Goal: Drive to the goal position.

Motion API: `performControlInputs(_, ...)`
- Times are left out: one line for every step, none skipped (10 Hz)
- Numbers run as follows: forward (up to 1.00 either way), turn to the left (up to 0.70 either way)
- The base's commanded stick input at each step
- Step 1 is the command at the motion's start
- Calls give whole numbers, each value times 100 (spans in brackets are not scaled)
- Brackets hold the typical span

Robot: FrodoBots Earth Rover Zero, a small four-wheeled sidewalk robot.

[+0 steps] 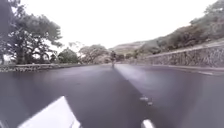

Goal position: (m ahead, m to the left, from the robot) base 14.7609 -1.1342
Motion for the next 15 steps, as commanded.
performControlInputs(85, 0)
performControlInputs(85, 0)
performControlInputs(85, 0)
performControlInputs(85, 0)
performControlInputs(85, 0)
performControlInputs(85, 0)
performControlInputs(85, -9)
performControlInputs(85, -29)
performControlInputs(85, -34)
performControlInputs(85, -34)
performControlInputs(85, -34)
performControlInputs(85, -23)
performControlInputs(85, 0)
performControlInputs(85, 0)
performControlInputs(85, 0)
